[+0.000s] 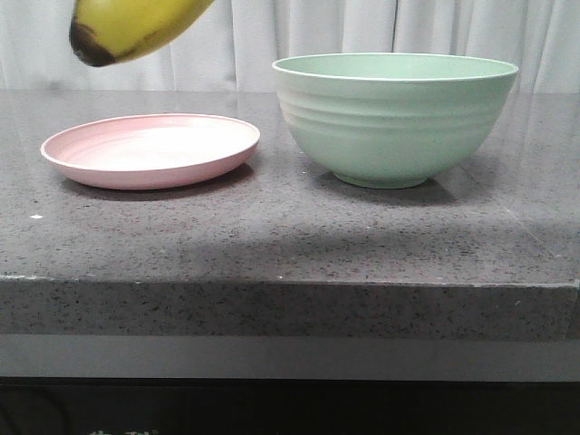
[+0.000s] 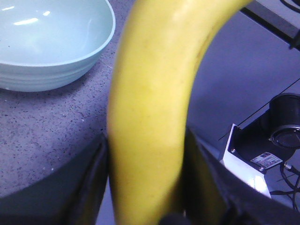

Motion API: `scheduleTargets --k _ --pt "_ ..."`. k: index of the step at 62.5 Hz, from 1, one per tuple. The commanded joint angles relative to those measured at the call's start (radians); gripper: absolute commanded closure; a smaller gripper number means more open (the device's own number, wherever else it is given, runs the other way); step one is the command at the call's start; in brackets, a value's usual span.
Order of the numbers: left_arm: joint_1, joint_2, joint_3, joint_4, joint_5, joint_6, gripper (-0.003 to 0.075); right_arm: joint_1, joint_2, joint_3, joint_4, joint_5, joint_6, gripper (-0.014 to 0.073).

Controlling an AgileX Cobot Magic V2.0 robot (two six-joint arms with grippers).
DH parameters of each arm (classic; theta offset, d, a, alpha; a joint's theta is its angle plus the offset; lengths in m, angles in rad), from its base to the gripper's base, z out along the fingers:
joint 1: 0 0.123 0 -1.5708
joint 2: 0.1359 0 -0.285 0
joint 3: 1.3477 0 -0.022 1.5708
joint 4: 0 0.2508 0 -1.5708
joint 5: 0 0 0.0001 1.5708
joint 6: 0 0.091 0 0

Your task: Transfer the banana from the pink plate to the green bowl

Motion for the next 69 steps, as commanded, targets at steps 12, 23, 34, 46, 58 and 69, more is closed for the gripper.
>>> scheduleTargets --k 12,23,34,46,58,69 --pt "-0.009 -0.017 -0.025 -0.075 -0.02 0.002 0.0532 0.111 0.133 -0.033 0.323 0.005 -0.324 -0.0069" --pt "-0.009 -0.017 -0.025 -0.075 -0.02 0.002 0.0532 0.159 0.221 -0.046 0.35 0.072 -0.38 -0.0069" --pt "-0.009 -0.017 -0.025 -0.075 -0.02 0.002 0.0532 0.219 0.301 -0.103 0.35 0.073 -0.38 -0.0069" --pt "-0.009 -0.017 -0.025 -0.075 -0.02 0.002 0.0532 0.228 0.326 -0.138 0.35 0.077 -0.38 -0.0069" --pt "-0.009 -0.017 -0.025 -0.075 -0.02 0.002 0.0532 0.228 0.326 -0.151 0.35 0.076 -0.38 -0.0003" --pt "-0.009 -0.017 -0.025 -0.075 -0.02 0.002 0.0532 0.228 0.326 -0.151 0.349 0.076 -0.38 0.0146"
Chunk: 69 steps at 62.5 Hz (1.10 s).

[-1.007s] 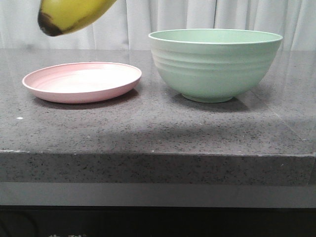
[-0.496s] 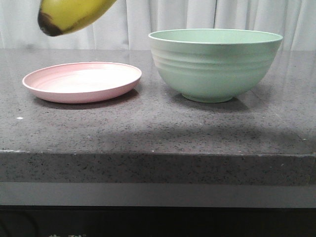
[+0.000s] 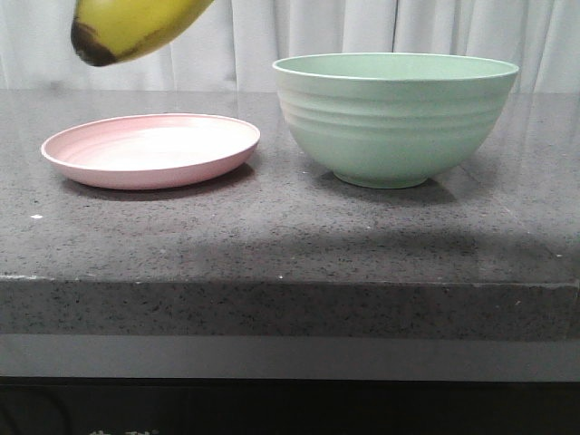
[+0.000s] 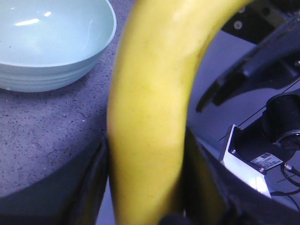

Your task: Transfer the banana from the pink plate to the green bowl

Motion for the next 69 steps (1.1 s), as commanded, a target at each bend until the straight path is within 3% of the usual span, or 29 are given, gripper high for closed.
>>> scheduleTargets --k 1,9,15,60,64,69 --pt "-0.009 -0.017 -0.025 -0.076 -0.02 0.002 0.0532 0.002 -0.018 -0.035 0.137 0.048 -0.011 0.0163" --pt "-0.009 -0.017 -0.025 -0.076 -0.02 0.002 0.0532 0.002 -0.018 -0.035 0.137 0.052 -0.011 0.031" --pt "-0.009 -0.017 -0.025 -0.076 -0.02 0.002 0.0532 0.002 -0.018 -0.035 0.137 0.053 -0.011 0.0356" --pt "-0.009 -0.017 -0.025 -0.076 -0.018 0.002 0.0528 0.002 -0.018 -0.035 0.137 0.042 -0.011 0.0359" --pt "-0.009 -0.017 -0.025 -0.076 -0.018 0.002 0.0488 0.002 -0.018 -0.035 0.137 0.041 -0.011 0.0359" --pt "-0.009 -0.017 -0.025 -0.076 -0.018 0.002 0.0367 0.002 -0.018 -0.035 0.137 0.037 -0.011 0.0359"
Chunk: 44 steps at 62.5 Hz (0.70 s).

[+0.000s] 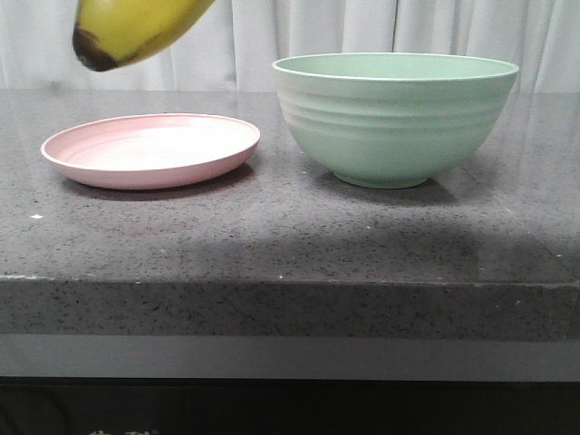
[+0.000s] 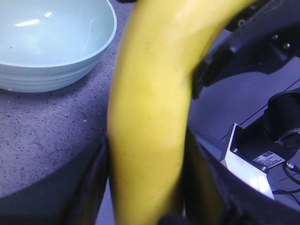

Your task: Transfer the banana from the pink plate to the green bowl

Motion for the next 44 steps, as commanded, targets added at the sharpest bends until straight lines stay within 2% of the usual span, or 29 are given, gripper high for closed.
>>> scheduleTargets --k 1,7,12,28,44 --pt "-0.009 -0.017 -0.025 -0.078 -0.016 -0.005 0.0337 0.001 -0.018 -0.035 0.135 0.022 -0.011 0.0359" --pt "-0.009 -0.017 -0.025 -0.078 -0.016 -0.005 0.0137 0.001 -0.018 -0.035 0.135 0.02 -0.011 0.0359" --pt "-0.009 -0.017 -0.025 -0.078 -0.016 -0.005 0.0048 0.001 -0.018 -0.035 0.135 0.016 -0.011 0.0359" --pt "0.0 -0.017 -0.035 -0.078 -0.009 -0.011 0.0049 0.001 -0.018 -0.035 0.134 -0.032 -0.01 0.0359" --pt "0.056 -0.029 -0.113 -0.071 0.097 -0.013 0.0049 0.001 -0.019 -0.035 0.133 -0.174 0.007 0.0359"
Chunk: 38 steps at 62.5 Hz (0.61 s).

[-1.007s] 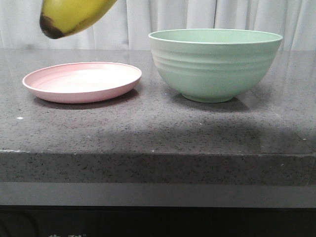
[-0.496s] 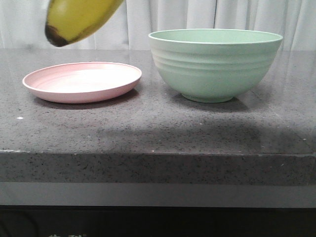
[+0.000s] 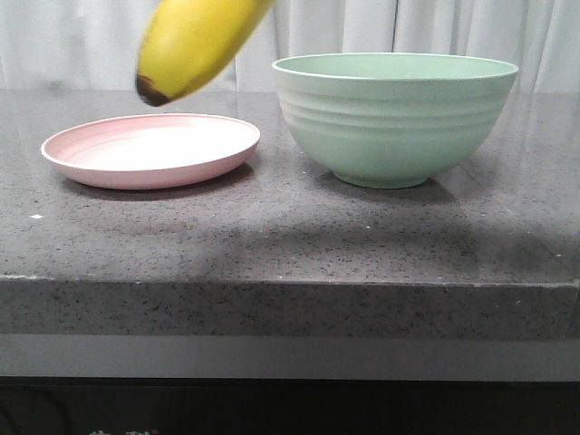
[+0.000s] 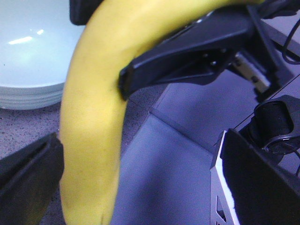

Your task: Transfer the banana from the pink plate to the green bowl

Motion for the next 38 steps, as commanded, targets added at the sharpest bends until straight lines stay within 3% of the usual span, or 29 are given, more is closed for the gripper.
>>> scheduleTargets --k 1,10,24,38 --pt "0.025 -0.029 -0.05 -0.059 0.029 -0.008 0.0049 0.0 -0.021 -0.035 0.136 -0.02 0.02 0.0359" --pt "0.07 -0.036 -0.051 -0.04 0.032 -0.008 0.0049 0.0 -0.051 -0.075 0.024 -0.162 0.166 0.0359" --pt "0.095 -0.036 -0.051 -0.037 0.032 -0.008 0.0049 -0.002 -0.058 -0.229 -0.386 -0.319 0.595 0.0359" --pt "0.095 -0.036 -0.051 -0.037 0.032 -0.008 0.0049 -0.08 0.008 -0.415 -0.708 -0.22 0.981 0.0359"
